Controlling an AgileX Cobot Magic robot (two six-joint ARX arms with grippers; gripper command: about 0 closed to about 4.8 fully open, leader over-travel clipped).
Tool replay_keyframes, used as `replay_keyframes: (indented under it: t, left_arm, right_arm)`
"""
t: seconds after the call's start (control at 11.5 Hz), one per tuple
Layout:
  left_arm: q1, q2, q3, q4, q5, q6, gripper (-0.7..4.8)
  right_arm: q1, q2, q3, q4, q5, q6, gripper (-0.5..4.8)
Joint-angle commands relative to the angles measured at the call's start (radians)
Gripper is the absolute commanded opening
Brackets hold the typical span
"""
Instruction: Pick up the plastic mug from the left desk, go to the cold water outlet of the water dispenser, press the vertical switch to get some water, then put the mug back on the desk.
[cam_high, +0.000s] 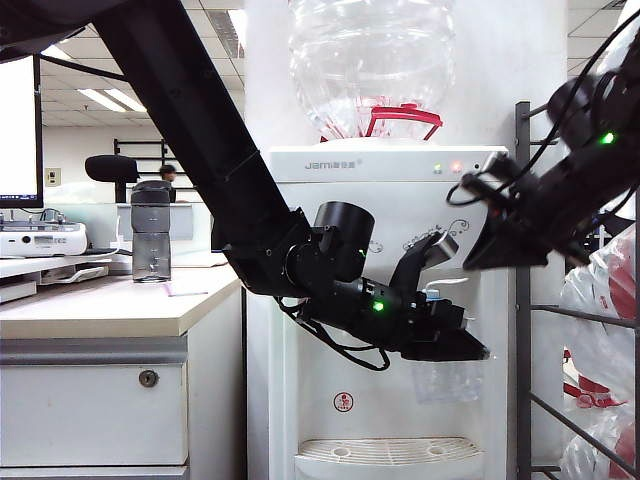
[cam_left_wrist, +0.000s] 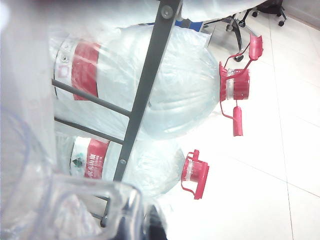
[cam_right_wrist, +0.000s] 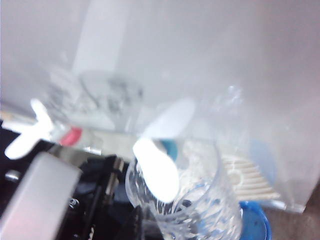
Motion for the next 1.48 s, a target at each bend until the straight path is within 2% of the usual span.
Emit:
replay_keyframes:
  t: [0.09,0.61,1.48]
  left_arm:
    - [-0.001,-0.011,0.004,0.025,0.005,0.007,-0.06]
    - [-0.002,-0.011,0.004,0.025,0.005,0.007,-0.06]
    - [-0.002,-0.011,0.003,0.026,0.005,0.007,-0.06]
  right_arm:
    - [-0.002,-0.014,0.003,0.033,-0.011,-0.025,-0.05]
    - [-0.002,0.039,0.003,0.103,-0.007,0.066,-0.05]
    - [0.012,0.111,0.003,0.149,0.019,0.071,-0.05]
